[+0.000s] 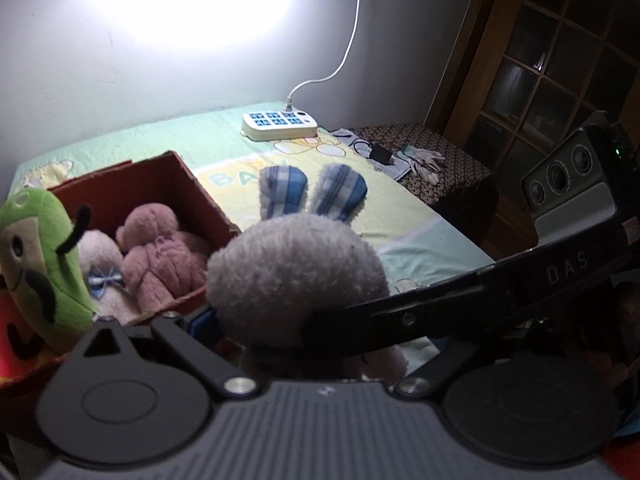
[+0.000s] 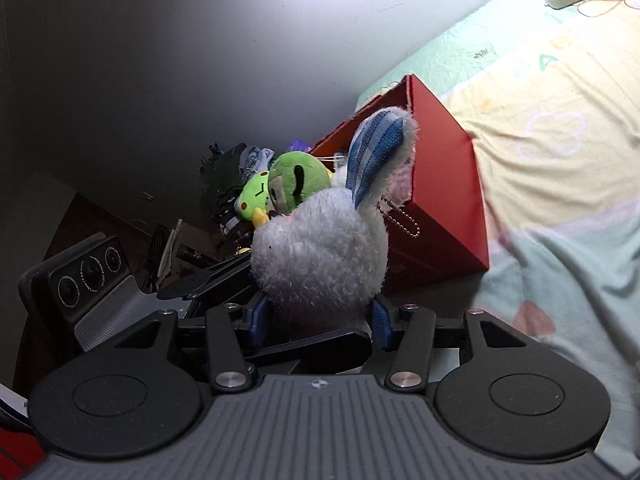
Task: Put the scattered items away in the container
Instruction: 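Lift the white bunny and carry it over the red box, then lower the white bunny into the box beside the green bean doll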
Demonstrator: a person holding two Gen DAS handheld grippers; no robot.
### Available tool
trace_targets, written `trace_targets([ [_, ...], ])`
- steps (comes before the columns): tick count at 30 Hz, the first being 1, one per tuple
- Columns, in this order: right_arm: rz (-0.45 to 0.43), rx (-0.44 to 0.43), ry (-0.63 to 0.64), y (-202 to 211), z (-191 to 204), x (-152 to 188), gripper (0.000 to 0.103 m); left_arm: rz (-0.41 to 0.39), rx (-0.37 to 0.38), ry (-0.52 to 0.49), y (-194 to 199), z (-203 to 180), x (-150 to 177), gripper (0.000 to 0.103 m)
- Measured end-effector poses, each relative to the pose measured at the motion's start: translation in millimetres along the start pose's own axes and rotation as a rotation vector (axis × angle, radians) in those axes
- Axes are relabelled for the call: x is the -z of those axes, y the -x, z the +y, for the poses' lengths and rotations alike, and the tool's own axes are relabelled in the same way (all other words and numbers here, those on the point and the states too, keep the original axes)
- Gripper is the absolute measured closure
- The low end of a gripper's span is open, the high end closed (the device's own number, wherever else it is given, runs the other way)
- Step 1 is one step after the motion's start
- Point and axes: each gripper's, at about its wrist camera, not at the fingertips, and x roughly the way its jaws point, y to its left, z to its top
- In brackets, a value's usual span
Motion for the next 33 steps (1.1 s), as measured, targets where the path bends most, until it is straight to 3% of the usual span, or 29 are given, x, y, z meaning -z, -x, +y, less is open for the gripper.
trace_targets([
  [15,-0.049,0.005,0.06,-45.0,22.6,-48.8,0.05,-0.105,-0.061,0.075,12.8,54.3,-30.0,0.003],
  [33,-0.029,0.007,0.02,-89.9,-5.2,-82.4,0.05,-0.064,-0.139,0.228,-22.5,103.2,-36.0,0.003],
])
